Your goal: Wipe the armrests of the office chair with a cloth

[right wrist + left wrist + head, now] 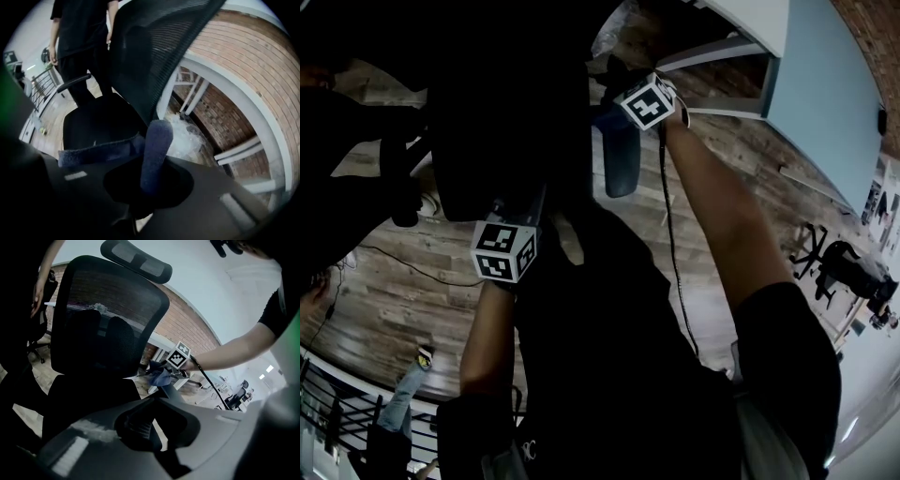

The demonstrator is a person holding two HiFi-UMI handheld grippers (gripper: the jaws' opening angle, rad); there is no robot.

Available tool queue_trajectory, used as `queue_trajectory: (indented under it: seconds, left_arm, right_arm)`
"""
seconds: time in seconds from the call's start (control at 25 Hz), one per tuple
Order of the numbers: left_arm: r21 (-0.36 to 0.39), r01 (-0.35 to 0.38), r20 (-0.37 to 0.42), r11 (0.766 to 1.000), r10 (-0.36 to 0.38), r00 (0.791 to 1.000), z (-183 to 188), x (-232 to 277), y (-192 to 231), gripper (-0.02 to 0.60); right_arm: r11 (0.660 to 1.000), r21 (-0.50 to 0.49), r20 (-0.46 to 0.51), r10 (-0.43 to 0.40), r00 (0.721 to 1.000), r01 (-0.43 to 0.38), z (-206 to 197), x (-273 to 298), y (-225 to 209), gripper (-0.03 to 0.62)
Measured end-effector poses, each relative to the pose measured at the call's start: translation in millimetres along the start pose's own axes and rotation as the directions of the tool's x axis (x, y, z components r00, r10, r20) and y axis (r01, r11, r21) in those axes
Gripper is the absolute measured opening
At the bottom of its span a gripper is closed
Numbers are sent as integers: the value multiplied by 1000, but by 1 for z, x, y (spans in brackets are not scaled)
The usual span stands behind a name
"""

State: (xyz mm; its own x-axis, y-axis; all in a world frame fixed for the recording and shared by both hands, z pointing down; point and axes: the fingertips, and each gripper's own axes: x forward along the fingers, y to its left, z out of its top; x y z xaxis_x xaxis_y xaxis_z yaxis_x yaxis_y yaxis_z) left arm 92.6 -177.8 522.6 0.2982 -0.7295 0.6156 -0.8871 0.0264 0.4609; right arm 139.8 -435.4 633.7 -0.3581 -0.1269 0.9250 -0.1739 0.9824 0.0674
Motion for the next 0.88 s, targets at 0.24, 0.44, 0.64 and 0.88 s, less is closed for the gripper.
queue_trajectory:
  seconds: [0.24,0.44,0.64,0.88]
  left_arm:
    - [8,24,-11,1000,-24,1000,-1,11,-7,6]
    - [24,51,-23,998,-50,998,0,17,-14,6]
    - [30,65,-25,997,-64,998,0,16,-13,6]
    - [31,85,-29,996,-84,996,-3,17,-16,6]
  right_arm:
    - [985,174,17,1,1000,-4,-30,-10,-12,35]
    - [964,266,37,-38,999,27,-50,-21,-14,35]
    - [923,383,19,-40,999,30,-80,-30,-1,35]
    - [884,468,31,-48,998,28,-115,-47,33,34]
